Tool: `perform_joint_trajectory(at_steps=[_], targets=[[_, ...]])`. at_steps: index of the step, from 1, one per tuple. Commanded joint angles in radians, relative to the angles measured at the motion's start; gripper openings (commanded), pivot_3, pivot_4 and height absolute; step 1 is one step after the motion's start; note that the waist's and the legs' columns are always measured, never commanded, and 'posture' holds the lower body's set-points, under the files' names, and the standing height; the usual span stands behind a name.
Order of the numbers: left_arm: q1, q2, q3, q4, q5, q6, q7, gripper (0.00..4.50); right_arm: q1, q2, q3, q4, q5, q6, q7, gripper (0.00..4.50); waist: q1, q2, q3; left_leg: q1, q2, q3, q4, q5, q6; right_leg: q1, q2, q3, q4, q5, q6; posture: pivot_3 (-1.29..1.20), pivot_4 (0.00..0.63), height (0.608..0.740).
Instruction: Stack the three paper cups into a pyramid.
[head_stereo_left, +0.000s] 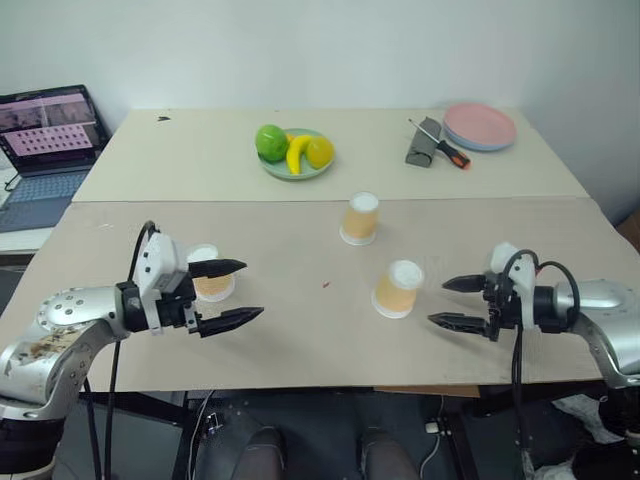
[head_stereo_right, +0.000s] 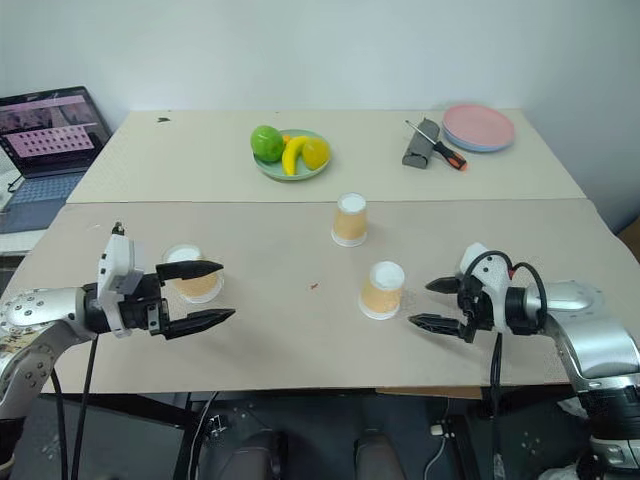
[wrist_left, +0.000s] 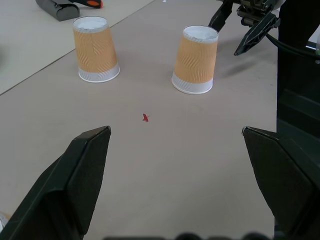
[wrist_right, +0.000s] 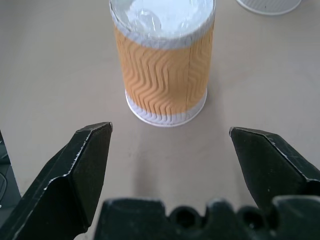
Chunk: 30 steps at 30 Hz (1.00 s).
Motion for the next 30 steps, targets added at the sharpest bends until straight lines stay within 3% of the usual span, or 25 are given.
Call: perform_joint_trajectory(at_steps=[1,17,30], targets=[[-0.002,0.007,0.026,-0.021,0.002,-0.01,-0.01,4.5,-0.035,0.006,0.008,-0.044,-0.003,0.017,-0.011,4.41,0.0,0.0,0.0,0.001,0.0,0.0,0.0,0.0,0.0,0.001,0.0,0.0,0.001,0.0,0.0,0.0,0.15,0.74],[0.024,0.009,0.045,-0.055,-0.008,0.014,-0.002,4.5,-0.222,0.09,0.107,-0.006,-0.024,0.015,0.009,4.41,-0.01,0.0,0.0,0.002,0.001,0.0,0.0,0.0,0.0,0.0,0.001,0.0,0.001,0.0,0.0,0.0,0.15,0.74],[0.042,0.012,0.074,-0.081,-0.009,0.041,0.016,4.5,-0.282,0.14,0.143,0.092,-0.077,-0.023,0.01,4.41,-0.011,0.0,0.0,0.002,0.001,0.0,0.0,0.0,0.0,0.0,0.001,0.0,0.002,0.0,0.0,0.0,0.15,0.74]])
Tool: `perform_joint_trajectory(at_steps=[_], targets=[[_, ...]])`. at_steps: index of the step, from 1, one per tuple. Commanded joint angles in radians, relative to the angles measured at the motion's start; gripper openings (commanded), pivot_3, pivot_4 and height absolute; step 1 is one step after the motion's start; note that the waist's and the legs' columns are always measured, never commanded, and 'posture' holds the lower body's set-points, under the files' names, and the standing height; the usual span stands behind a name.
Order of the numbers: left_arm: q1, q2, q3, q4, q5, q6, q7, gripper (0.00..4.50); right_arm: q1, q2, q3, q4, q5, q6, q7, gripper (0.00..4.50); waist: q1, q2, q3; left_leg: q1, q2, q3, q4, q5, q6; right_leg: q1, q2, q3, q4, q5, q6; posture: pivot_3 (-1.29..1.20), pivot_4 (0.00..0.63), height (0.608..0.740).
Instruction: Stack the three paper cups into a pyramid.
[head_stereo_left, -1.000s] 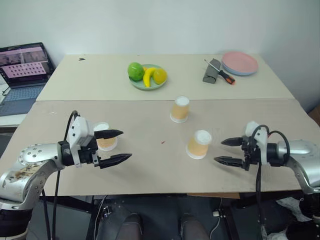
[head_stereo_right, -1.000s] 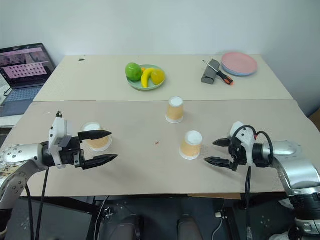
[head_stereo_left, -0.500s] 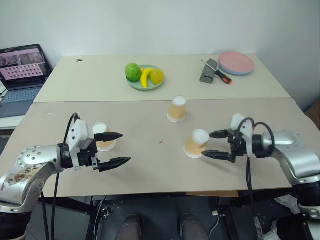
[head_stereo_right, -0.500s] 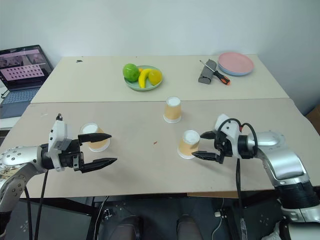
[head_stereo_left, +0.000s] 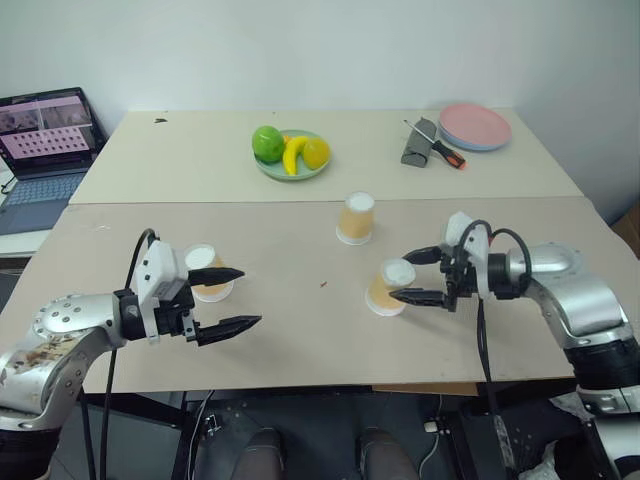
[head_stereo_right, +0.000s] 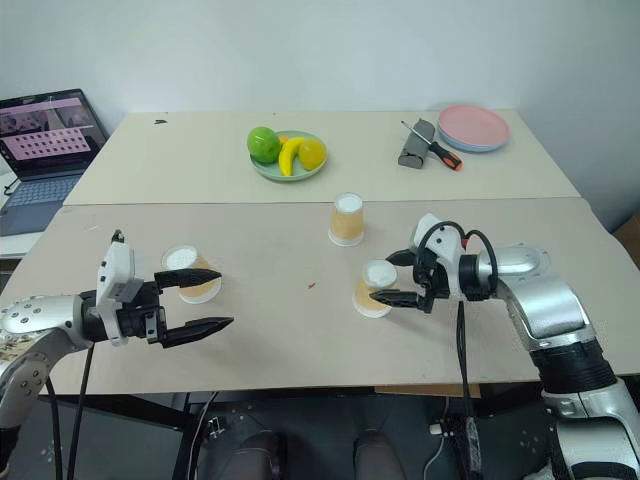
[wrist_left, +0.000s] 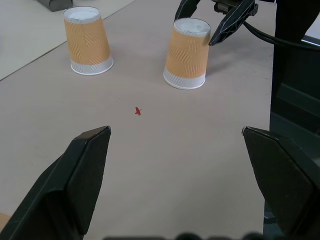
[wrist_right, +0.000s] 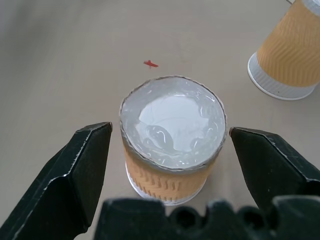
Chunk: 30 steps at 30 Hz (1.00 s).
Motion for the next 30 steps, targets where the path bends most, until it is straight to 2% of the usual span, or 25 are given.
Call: perform_joint_trajectory(at_steps=[1,7,10,13,18,23,30], targets=[[0.005,0.012,0.041,-0.038,-0.016,0.005,0.007,4.5,-0.041,0.01,-0.01,0.009,-0.013,-0.03,0.0,4.41,-0.001,0.0,0.0,0.0,0.0,0.0,0.0,0.0,0.0,0.0,0.0,0.0,0.0,0.0,0.0,0.0,0.15,0.74],[0.022,0.014,0.047,-0.051,-0.015,0.011,0.009,4.5,-0.059,0.024,-0.006,0.029,-0.032,-0.046,0.007,4.41,0.0,0.0,0.0,0.0,0.0,0.0,0.0,0.0,0.0,0.0,0.0,0.0,0.0,0.0,0.0,0.0,0.15,0.74],[0.029,0.014,0.051,-0.057,-0.018,0.015,0.01,4.5,-0.066,0.029,-0.002,0.036,-0.04,-0.055,0.01,3.73,0.0,0.0,0.0,0.0,0.0,0.0,0.0,0.0,0.0,0.0,0.0,0.0,0.0,0.0,0.0,0.0,0.15,0.74],[0.033,0.014,0.052,-0.06,-0.017,0.017,0.01,4.5,-0.073,0.034,0.001,0.036,-0.042,-0.058,0.015,2.78,-0.001,0.0,0.0,0.0,0.0,0.0,0.0,0.0,0.0,0.0,0.0,0.0,0.0,0.0,0.0,0.0,0.15,0.74],[0.042,0.014,0.054,-0.066,-0.015,0.023,0.009,4.5,-0.108,0.051,0.015,0.044,-0.055,-0.066,0.017,2.78,-0.001,0.0,0.0,0.0,0.0,0.0,0.0,0.0,0.0,0.0,0.0,0.0,0.001,0.0,0.0,0.0,0.15,0.74],[0.042,0.016,0.054,-0.066,-0.016,0.027,0.006,4.5,-0.205,0.083,0.052,0.048,-0.057,-0.06,0.07,2.78,-0.003,0.0,0.0,0.0,0.0,0.0,0.0,0.0,0.0,-0.001,0.0,0.0,0.001,0.0,0.0,0.0,0.15,0.74],[0.025,0.015,0.039,-0.062,-0.017,0.032,0.002,4.5,-0.354,0.217,0.206,0.152,-0.126,-0.118,0.152,2.78,-0.004,0.0,0.0,0.0,0.001,0.0,0.0,0.0,0.0,-0.001,0.001,0.0,0.001,0.0,0.0,0.0,0.15,0.74]])
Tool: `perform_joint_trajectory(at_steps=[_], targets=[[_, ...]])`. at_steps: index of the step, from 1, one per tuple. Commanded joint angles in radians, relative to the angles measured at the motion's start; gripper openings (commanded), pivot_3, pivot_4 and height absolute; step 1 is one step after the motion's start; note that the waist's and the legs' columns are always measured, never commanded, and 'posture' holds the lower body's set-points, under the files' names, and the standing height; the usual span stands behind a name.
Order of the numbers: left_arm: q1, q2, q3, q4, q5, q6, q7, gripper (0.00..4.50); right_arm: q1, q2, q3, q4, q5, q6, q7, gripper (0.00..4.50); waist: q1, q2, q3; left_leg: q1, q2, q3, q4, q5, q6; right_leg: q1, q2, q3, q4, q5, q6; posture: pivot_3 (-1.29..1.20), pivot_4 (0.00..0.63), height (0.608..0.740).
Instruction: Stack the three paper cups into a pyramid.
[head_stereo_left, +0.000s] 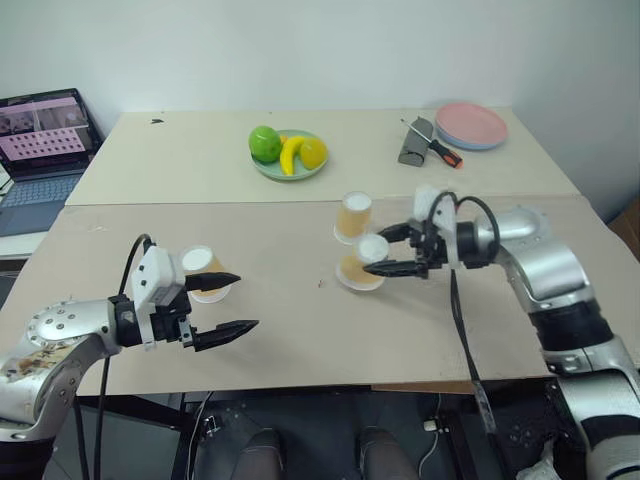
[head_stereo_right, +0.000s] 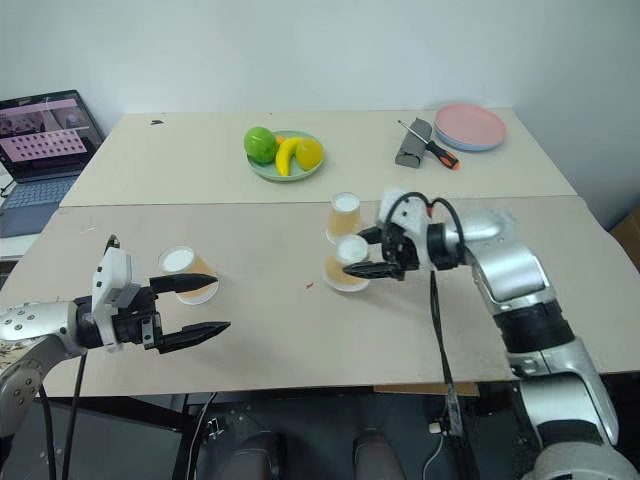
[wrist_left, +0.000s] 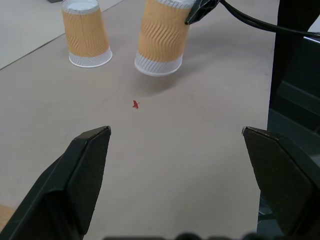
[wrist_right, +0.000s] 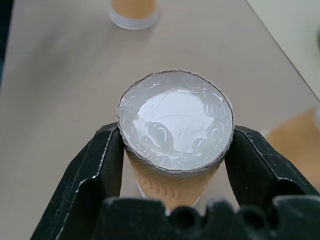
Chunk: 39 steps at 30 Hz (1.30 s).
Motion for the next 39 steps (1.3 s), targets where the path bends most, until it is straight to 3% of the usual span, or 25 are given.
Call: perform_joint_trajectory(at_steps=[1,9,18,20,22,23,33,39], targets=[[-0.014,0.013,0.017,-0.025,-0.015,0.003,-0.002,4.5,-0.078,0.067,0.05,0.098,-0.05,-0.075,0.017,2.78,0.002,0.0,0.0,0.0,0.0,0.0,0.0,0.0,0.0,0.0,0.0,0.0,0.0,0.0,0.0,0.0,0.15,0.74],[-0.003,0.009,0.026,-0.036,-0.017,0.01,0.003,4.5,-0.236,0.243,0.099,0.446,-0.149,-0.24,0.011,2.78,0.002,0.0,0.0,0.0,0.0,0.0,0.0,0.0,0.0,-0.001,0.0,0.0,0.001,0.0,0.0,0.0,0.15,0.74],[0.003,0.004,0.036,-0.053,-0.026,0.024,0.029,4.5,-0.306,0.311,0.065,0.647,-0.181,-0.337,0.012,2.78,0.001,0.001,0.001,0.0,0.0,0.0,0.0,0.0,0.0,-0.002,0.0,0.0,0.002,0.0,0.0,0.0,0.15,0.74],[0.004,0.004,0.036,-0.054,-0.029,0.023,0.033,4.5,-0.309,0.317,0.055,0.661,-0.181,-0.337,0.01,3.69,0.001,0.001,0.001,0.0,0.0,0.0,0.0,0.0,0.0,-0.002,0.0,0.0,0.002,0.0,0.0,0.0,0.15,0.74],[0.007,0.004,0.035,-0.055,-0.032,0.02,0.037,4.5,-0.311,0.323,0.045,0.667,-0.18,-0.338,0.012,4.1,0.001,0.001,0.001,0.0,0.0,0.0,0.0,0.0,0.0,-0.002,0.0,0.0,0.002,0.0,0.0,0.0,0.15,0.74],[0.007,0.002,0.031,-0.055,-0.034,0.021,0.04,4.5,-0.311,0.326,0.037,0.667,-0.176,-0.343,0.013,4.45,0.001,0.001,0.001,0.0,0.0,0.0,0.0,0.0,0.0,-0.002,0.0,0.0,0.002,0.0,0.0,0.0,0.15,0.74],[-0.004,-0.003,0.007,-0.044,-0.02,0.007,0.046,4.5,-0.288,0.271,-0.071,0.557,-0.138,-0.287,0.003,4.45,0.0,0.001,0.001,0.0,0.0,0.0,-0.001,0.0,0.0,-0.002,0.0,0.0,0.002,0.0,0.0,0.0,0.15,0.74],[-0.006,-0.003,0.006,-0.044,-0.022,0.009,0.05,4.5,-0.125,0.089,-0.187,0.127,-0.014,-0.039,0.028,4.45,0.01,0.001,0.001,-0.002,-0.001,-0.002,-0.001,0.0,0.0,-0.002,-0.001,-0.002,0.001,0.0,0.0,0.0,0.15,0.74]])
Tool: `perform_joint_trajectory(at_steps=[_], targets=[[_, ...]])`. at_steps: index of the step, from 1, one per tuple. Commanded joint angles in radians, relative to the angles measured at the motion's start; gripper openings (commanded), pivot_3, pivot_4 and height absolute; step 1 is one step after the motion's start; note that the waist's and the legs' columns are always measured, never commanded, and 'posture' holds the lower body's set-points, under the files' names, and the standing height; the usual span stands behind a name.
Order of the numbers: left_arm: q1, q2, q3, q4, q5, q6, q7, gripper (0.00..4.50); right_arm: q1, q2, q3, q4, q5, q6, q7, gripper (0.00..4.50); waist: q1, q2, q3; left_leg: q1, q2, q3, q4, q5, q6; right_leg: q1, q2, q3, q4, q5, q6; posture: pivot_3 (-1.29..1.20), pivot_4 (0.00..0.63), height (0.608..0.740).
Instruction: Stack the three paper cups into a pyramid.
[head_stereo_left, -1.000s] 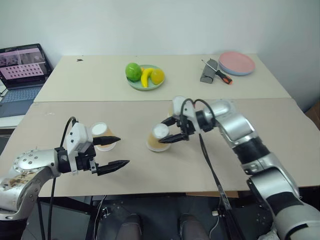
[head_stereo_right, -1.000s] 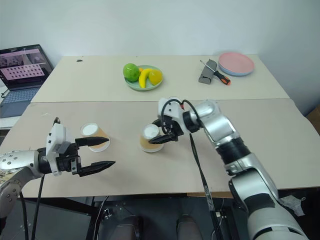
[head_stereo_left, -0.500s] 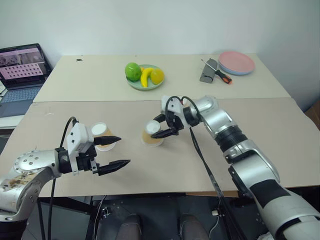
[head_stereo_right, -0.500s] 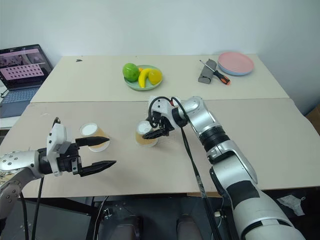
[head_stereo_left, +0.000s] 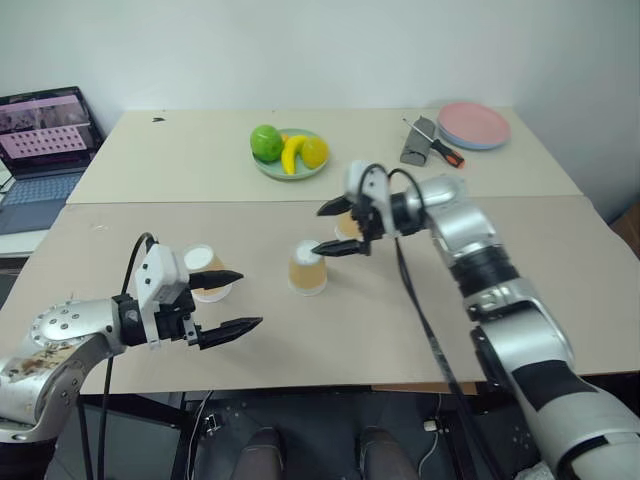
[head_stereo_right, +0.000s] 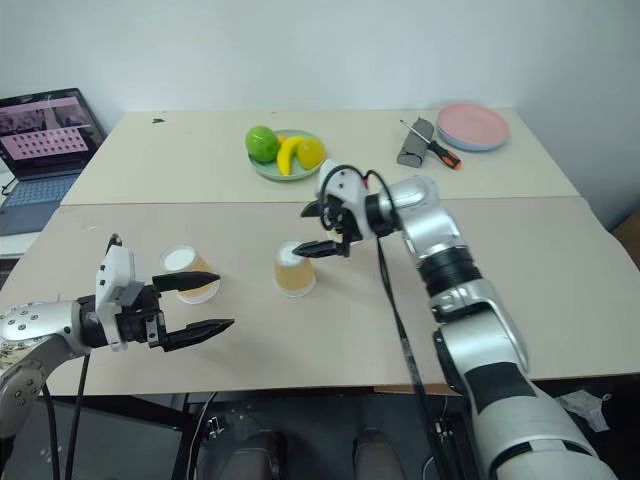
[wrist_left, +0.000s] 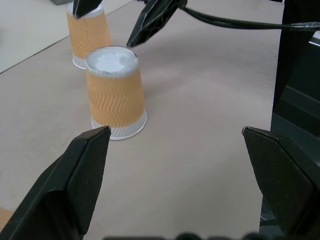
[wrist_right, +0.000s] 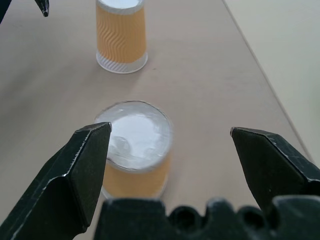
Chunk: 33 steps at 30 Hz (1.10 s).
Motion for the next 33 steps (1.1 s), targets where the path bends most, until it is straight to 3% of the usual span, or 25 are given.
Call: perform_joint_trajectory(at_steps=[1,5,9,11,19,33], targets=[[-0.004,0.004,0.019,-0.019,-0.001,-0.01,0.0,4.5,0.091,-0.101,-0.118,-0.311,0.137,0.203,-0.007,4.45,0.0,0.0,0.0,0.0,0.0,0.0,0.0,0.0,0.0,0.0,0.0,0.0,0.0,0.0,0.0,0.0,0.15,0.74],[-0.004,0.003,0.023,-0.009,0.006,-0.017,0.005,4.5,0.206,-0.172,-0.243,-0.431,0.164,0.327,-0.17,4.45,-0.005,0.0,0.0,0.0,0.0,0.0,0.0,0.0,0.0,0.0,0.0,0.0,0.0,0.0,0.0,0.0,0.15,0.74],[-0.011,-0.001,0.016,0.001,0.011,-0.021,0.007,4.5,0.252,-0.127,-0.245,-0.27,-0.027,0.26,-0.534,4.45,-0.014,-0.001,0.0,0.005,0.0,0.002,0.0,0.0,0.0,0.002,0.001,0.002,0.001,0.0,0.0,0.0,0.15,0.74],[-0.016,-0.005,0.006,0.002,0.015,-0.023,0.011,4.5,0.27,-0.085,-0.243,-0.228,-0.057,0.227,-0.634,4.45,-0.014,-0.001,0.0,0.005,0.001,0.002,0.0,0.0,0.0,0.002,0.001,0.002,0.001,0.0,-0.001,0.0,0.15,0.74],[-0.032,-0.007,0.004,0.009,0.02,-0.019,0.007,4.5,0.289,0.053,-0.23,-0.121,-0.032,0.16,-0.708,4.45,-0.019,0.0,0.001,-0.004,0.0,0.002,-0.001,0.001,-0.001,-0.006,0.001,0.002,0.002,0.0,-0.001,0.0,0.15,0.74],[-0.022,-0.007,0.013,-0.004,0.02,-0.011,0.022,4.5,0.2,0.125,-0.229,0.003,-0.034,0.08,-0.729,4.45,-0.029,0.0,0.001,-0.003,0.0,0.001,-0.001,0.001,-0.001,-0.005,0.001,0.002,0.002,0.0,-0.001,0.0,0.15,0.74]])
